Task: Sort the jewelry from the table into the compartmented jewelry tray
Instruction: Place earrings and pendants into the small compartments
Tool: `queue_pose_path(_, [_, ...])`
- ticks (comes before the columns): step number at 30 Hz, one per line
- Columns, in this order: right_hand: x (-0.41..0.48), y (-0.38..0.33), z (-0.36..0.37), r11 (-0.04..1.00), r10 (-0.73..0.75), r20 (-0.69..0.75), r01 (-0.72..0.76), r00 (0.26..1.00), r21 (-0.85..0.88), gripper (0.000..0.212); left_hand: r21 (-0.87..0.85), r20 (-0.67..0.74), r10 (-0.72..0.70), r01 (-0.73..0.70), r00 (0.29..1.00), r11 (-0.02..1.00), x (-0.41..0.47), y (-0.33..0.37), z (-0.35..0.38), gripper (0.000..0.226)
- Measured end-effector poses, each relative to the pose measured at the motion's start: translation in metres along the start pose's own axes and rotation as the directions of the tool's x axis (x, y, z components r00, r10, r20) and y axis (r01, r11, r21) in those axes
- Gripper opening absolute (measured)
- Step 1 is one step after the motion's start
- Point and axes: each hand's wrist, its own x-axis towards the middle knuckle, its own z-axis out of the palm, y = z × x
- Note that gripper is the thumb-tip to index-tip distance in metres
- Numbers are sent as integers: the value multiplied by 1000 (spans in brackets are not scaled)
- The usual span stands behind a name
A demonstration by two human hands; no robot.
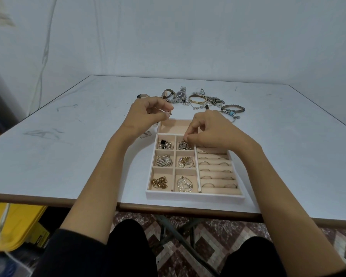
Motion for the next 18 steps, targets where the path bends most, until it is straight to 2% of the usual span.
queue_pose_path(11, [-3, -4, -1, 1000, -12, 57, 12, 998, 12, 7, 44, 9, -14, 14, 1000, 999, -1, 2, 1, 18])
queue_pose_path(18, [-7, -4, -4, 995, -40, 18, 38, 999, 88, 5, 13, 4, -26, 26, 1000, 1000, -2, 4, 0, 18])
